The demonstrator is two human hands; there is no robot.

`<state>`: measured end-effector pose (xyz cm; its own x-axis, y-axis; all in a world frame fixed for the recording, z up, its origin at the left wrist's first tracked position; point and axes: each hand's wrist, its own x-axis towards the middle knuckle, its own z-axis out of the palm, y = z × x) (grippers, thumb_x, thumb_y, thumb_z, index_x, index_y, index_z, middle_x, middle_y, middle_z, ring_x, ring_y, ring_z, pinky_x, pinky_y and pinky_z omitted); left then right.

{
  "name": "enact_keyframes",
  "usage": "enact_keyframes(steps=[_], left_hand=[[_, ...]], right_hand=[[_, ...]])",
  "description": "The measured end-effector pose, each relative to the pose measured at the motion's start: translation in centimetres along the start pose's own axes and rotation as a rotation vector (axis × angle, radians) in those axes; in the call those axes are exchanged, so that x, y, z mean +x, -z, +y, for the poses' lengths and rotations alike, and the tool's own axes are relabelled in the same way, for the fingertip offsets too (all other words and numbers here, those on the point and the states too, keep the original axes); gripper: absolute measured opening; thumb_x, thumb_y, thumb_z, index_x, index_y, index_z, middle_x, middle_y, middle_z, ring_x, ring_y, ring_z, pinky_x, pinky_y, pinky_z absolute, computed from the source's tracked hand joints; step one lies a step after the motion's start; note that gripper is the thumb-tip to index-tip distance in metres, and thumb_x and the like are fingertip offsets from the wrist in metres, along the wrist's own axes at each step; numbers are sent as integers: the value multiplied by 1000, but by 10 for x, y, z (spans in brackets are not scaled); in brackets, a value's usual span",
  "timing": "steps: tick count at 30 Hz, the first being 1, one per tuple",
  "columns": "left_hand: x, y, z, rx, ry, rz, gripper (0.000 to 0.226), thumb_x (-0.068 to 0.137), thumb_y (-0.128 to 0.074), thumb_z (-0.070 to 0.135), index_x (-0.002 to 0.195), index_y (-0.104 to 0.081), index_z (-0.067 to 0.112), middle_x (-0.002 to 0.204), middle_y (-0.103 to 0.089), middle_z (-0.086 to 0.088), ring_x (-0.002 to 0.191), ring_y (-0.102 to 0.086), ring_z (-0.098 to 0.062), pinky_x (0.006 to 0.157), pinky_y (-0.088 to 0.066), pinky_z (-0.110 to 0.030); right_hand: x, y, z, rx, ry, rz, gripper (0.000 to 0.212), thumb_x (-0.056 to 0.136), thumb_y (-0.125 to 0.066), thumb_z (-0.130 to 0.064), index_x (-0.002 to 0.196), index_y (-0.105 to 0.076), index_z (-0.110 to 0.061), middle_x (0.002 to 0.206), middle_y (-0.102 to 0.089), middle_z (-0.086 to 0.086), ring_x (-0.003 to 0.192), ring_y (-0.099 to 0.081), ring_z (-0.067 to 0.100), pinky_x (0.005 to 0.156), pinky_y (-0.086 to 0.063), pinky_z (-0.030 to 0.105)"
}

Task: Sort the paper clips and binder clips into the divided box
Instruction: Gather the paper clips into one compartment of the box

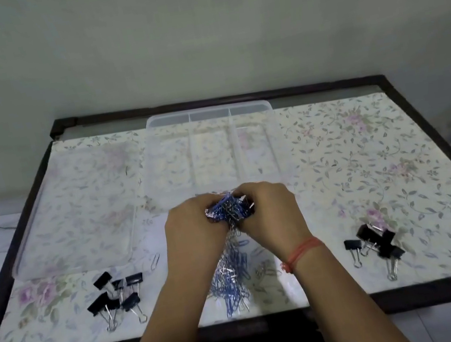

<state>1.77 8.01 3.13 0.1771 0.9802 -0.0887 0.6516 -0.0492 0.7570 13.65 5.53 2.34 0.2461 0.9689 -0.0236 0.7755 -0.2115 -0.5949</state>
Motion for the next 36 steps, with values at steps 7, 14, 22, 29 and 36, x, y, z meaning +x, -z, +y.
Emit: enact_keyframes(steps=[7, 14, 22, 29, 36], left_hand=[[84, 11, 30, 69, -118, 103, 33, 71, -66, 3, 98, -74, 19, 97, -75, -1, 89, -66, -18, 71, -44, -22], [140, -14, 10, 384, -125, -123, 36, 77, -61, 6, 113, -66, 11, 107, -70, -12, 99, -64, -27, 85, -51, -35], [111, -9, 4, 284, -140, 28, 40, 79, -53, -3, 111, -68, 15, 108, -72, -6, 95, -67, -24, 85, -51, -31], [24, -22, -29, 148, -33, 147, 21, 84, -57, 11, 97, -71, 20, 94, -74, 2, 80, -67, -15, 77, -50, -26], [24, -33, -66, 401, 45, -102, 56, 80, -48, -1, 135, -47, 11, 122, -56, -19, 112, -51, -35, 92, -38, -36]], right_hand=[[88, 26, -20, -1, 29, 69, 32, 70, -69, -7, 100, -72, -17, 92, -73, 8, 86, -66, 25, 68, -41, 20], [141, 6, -6, -63, -66, -156, 30, 72, -71, -8, 102, -71, -7, 96, -72, 15, 89, -67, 28, 72, -51, 27], [111, 9, 8, 53, -109, 38, 26, 73, -63, -2, 93, -76, -13, 96, -75, 5, 87, -68, 16, 82, -53, 22], [14, -35, 19, 149, -147, 9, 27, 75, -56, -6, 91, -75, -18, 96, -75, 1, 90, -67, 14, 85, -50, 21], [13, -89, 29, 1, -13, -86, 24, 87, -50, -12, 108, -60, -8, 115, -51, 11, 110, -43, 28, 93, -42, 38]])
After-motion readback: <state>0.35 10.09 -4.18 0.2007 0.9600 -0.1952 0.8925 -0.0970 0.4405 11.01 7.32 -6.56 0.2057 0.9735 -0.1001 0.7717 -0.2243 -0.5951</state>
